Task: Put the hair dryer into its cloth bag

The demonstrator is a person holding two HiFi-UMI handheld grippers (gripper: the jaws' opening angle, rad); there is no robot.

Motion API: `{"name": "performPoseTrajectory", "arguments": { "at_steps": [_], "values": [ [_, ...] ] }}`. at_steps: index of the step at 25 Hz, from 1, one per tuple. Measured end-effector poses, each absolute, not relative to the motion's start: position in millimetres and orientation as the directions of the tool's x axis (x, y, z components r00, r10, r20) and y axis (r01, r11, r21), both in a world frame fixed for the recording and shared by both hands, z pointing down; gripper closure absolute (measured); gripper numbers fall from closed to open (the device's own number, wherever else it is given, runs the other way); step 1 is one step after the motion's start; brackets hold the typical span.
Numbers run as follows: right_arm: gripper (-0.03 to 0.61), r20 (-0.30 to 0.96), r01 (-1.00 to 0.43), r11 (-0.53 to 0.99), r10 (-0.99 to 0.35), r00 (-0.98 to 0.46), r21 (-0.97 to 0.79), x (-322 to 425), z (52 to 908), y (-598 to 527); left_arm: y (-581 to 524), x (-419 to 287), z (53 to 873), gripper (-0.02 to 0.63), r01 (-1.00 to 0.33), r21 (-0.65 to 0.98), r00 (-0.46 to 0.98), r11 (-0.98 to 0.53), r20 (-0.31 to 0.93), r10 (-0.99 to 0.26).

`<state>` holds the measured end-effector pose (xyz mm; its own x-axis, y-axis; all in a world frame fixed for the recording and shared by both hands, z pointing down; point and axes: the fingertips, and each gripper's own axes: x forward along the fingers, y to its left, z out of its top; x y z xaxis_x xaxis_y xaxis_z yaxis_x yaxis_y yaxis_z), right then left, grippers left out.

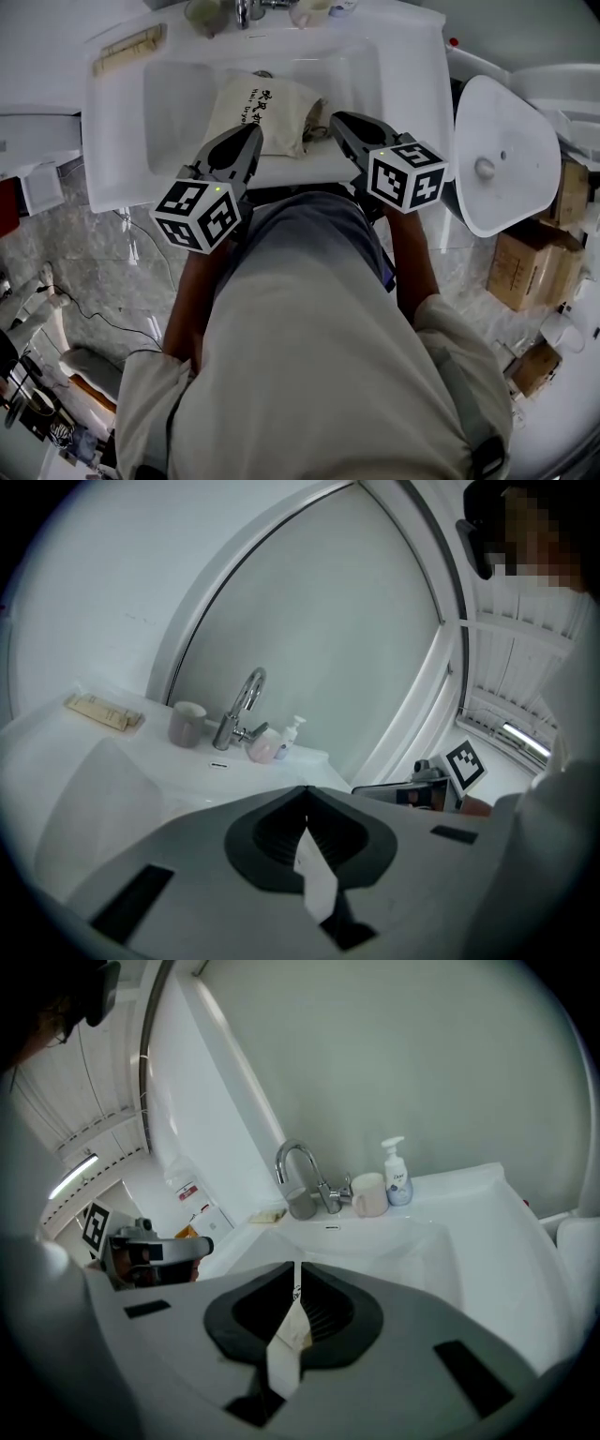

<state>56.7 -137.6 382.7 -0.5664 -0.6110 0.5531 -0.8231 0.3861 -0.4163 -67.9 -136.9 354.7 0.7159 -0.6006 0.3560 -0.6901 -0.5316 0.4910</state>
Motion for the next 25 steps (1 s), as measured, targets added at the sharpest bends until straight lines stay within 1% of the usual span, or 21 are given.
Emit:
{"name": "performPoseTrajectory", "arguments": {
  "at_steps": [5, 13, 20, 25],
  "values": [
    [0.557, 0.546, -0.832, 0.425, -0.627, -0.555, -0.357, 56.0, 364.2, -131.0, -136.0, -71.7, 342.0, 0.606, -0.690, 0.476, 0.712, -0.544, 0.314, -0.628],
    [0.563, 0.490, -0.845, 0.468, -0.690, -0.533, -0.260, 60.9, 330.4, -123.2, -134.6, -80.4, 324.2, 0.606, -0.717, 0.426, 0.682, -0.553, 0.263, -0.682],
    [0.569, 0.475, -0.859, 0.458, -0.718, -0.509, -0.229, 62.8, 330.2, -114.9, -128.1, -90.7, 320.1, 0.606, -0.756, 0.408, 0.630, -0.512, 0.238, -0.739],
    [0.569, 0.461, -0.851, 0.460, -0.716, -0.524, -0.254, 58.0, 332.6, -111.4, -121.2, -95.4, 322.7, 0.606, -0.774, 0.404, 0.605, -0.487, 0.249, -0.756]
  ]
}}
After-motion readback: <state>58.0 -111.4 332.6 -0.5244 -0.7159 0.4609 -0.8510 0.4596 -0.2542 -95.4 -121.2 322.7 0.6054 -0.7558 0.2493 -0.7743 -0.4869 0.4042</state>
